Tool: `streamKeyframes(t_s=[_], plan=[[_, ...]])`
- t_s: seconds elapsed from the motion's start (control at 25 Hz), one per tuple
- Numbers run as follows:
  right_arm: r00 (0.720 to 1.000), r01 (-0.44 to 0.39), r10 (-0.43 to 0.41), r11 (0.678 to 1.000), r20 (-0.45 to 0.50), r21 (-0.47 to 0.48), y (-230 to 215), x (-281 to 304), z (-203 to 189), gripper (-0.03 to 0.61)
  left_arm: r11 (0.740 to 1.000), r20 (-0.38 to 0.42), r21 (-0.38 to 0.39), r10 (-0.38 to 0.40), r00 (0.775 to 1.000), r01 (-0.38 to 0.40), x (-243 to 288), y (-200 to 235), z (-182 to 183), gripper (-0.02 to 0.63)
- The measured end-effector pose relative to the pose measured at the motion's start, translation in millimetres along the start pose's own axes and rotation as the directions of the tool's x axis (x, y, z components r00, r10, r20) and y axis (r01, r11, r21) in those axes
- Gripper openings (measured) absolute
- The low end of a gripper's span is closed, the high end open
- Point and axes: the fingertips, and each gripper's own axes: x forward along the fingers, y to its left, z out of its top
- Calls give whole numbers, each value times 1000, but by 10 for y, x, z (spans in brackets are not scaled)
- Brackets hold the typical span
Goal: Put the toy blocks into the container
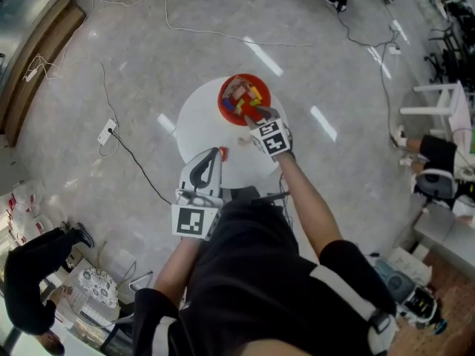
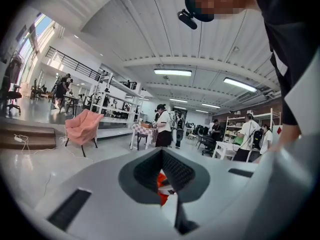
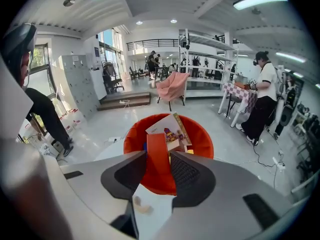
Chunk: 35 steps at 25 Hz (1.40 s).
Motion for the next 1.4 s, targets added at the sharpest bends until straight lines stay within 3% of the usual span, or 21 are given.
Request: streamKeyframes(t_s=[0.16, 0.28, 0.4, 0.48, 0.6, 0.76, 0.96, 1.08, 1.2, 1.4], plan=[[999, 1, -1, 1000, 38, 9, 3, -79, 71, 144, 1000, -1, -10, 5, 1000, -5, -12, 22, -25, -2], [990, -49, 53, 998, 130, -36, 123, -265, 162, 143, 1000, 3, -10, 1, 1000, -1, -27, 0, -13, -2], [970, -105, 125, 989, 209, -103, 326, -483, 160, 62, 1000, 7, -8, -3, 1000, 3, -33, -12, 0, -2], [965, -146, 172, 979, 200, -141, 466, -537, 13, 31, 1000, 6, -6, -4, 1000, 4, -37, -8, -5, -2], [969, -200, 225, 956, 104, -213, 647, -468, -392, 3, 1000, -6, -14, -3, 1000, 2, -47, -3, -43, -2], [971, -240, 234, 928, -54, -284, 750, -228, -928, -2, 1000, -16, -17, 5, 1000, -5, -51, 13, -83, -2], [946, -288, 222, 913, -237, -290, 758, 122, -1491, -2, 1000, -28, -23, 8, 1000, -9, -54, 9, -127, -2], [926, -309, 206, 895, -317, -322, 764, 272, -1621, 18, 1000, -40, -23, 10, 999, -11, -44, 32, -178, -2], [917, -311, 172, 872, -359, -378, 754, 410, -1708, 84, 999, -51, -35, 14, 999, -16, -42, 52, -230, -2], [902, -334, 143, 830, -408, -447, 762, 615, -1797, 92, 999, -65, -45, 23, 998, -26, -59, 98, -274, -2]])
